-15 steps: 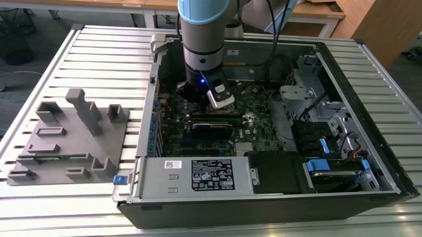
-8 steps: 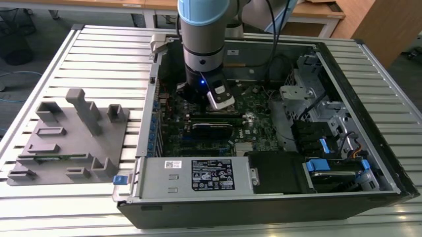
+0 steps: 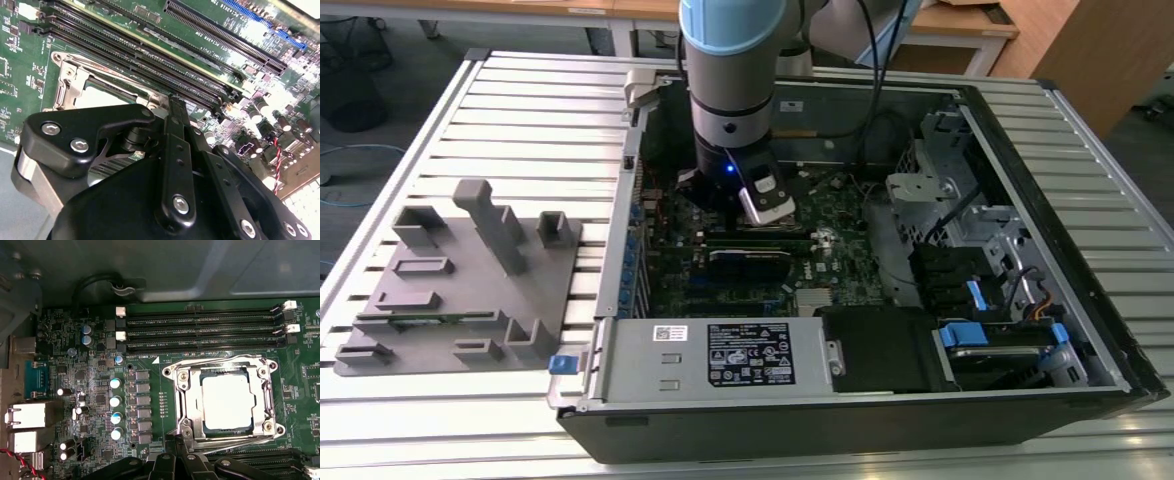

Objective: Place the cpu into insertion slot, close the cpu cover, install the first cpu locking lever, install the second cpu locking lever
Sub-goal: 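Install the second cpu locking lever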

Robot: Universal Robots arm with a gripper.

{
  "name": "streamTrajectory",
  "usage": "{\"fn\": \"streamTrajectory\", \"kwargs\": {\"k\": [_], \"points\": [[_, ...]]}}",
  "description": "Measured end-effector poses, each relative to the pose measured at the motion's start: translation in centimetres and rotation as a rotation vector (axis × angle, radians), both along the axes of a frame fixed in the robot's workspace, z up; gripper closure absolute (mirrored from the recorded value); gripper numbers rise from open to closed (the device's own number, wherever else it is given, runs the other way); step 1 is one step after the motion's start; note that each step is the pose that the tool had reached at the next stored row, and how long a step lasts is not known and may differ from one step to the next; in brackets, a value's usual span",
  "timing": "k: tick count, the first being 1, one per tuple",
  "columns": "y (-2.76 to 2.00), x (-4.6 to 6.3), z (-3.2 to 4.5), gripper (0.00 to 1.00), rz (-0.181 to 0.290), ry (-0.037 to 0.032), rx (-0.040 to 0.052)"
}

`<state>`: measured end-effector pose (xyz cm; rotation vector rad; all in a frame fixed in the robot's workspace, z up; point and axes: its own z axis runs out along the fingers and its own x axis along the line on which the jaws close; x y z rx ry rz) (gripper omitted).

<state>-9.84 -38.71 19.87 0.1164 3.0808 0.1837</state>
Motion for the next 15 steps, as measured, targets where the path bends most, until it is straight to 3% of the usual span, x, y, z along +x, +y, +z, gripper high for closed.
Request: {"fn": "streamTrajectory", "kwargs": {"k": [3,11,15], "points": [[-0.06,0.00,0.00,0.89,0.000,0.0000,0.0067],[-0.47,0.00,-0.01,0.89,0.000,-0.0001,0.0433],[-0.49,0.00,0.00,0.89,0.000,0.0000,0.0460]]}}
